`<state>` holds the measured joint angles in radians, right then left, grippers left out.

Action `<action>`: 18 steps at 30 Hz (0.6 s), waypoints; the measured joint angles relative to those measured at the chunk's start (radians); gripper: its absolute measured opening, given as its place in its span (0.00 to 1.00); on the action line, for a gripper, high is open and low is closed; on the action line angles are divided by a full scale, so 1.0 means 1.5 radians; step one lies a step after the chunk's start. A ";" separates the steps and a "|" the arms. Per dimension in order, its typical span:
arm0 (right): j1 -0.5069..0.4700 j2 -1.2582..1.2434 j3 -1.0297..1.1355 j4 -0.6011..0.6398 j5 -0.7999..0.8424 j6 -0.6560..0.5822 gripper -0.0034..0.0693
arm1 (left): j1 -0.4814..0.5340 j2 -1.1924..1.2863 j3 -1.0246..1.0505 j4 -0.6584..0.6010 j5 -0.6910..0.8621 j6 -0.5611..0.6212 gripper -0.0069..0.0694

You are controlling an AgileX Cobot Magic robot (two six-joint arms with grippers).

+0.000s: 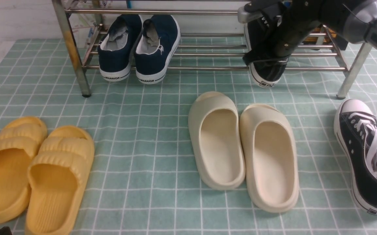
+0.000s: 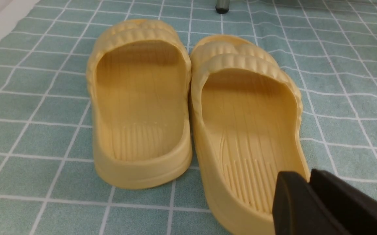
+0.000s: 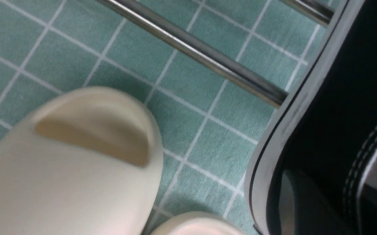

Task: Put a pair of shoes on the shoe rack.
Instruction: Use the right arm to put a shoe into the shoe rack

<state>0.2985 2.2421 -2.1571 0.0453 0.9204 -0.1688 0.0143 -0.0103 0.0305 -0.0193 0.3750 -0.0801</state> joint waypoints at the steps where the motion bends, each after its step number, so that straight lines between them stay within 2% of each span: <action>1: 0.000 0.000 -0.001 -0.001 -0.001 0.000 0.28 | 0.000 0.000 0.000 0.000 0.000 0.000 0.20; 2: 0.000 -0.004 -0.003 -0.003 -0.010 0.005 0.38 | 0.000 0.000 0.000 0.000 0.000 0.000 0.20; 3: 0.000 -0.005 -0.003 -0.003 -0.011 0.005 0.39 | 0.000 0.000 0.000 0.000 0.000 0.000 0.20; 5: 0.000 -0.018 -0.005 -0.004 0.010 0.022 0.53 | 0.000 0.000 0.000 0.000 0.000 0.000 0.21; 9: 0.000 -0.042 -0.007 -0.004 0.064 0.031 0.67 | 0.000 0.000 0.000 0.000 0.000 0.000 0.21; 14: 0.000 -0.061 -0.009 -0.004 0.125 0.035 0.69 | 0.000 0.000 0.000 0.000 0.000 0.000 0.21; 18: 0.000 -0.066 -0.010 -0.004 0.195 0.035 0.62 | 0.000 0.000 0.000 0.000 0.000 0.000 0.21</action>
<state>0.2985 2.1428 -2.1714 0.0400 1.2125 -0.1157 0.0143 -0.0103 0.0305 -0.0193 0.3750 -0.0801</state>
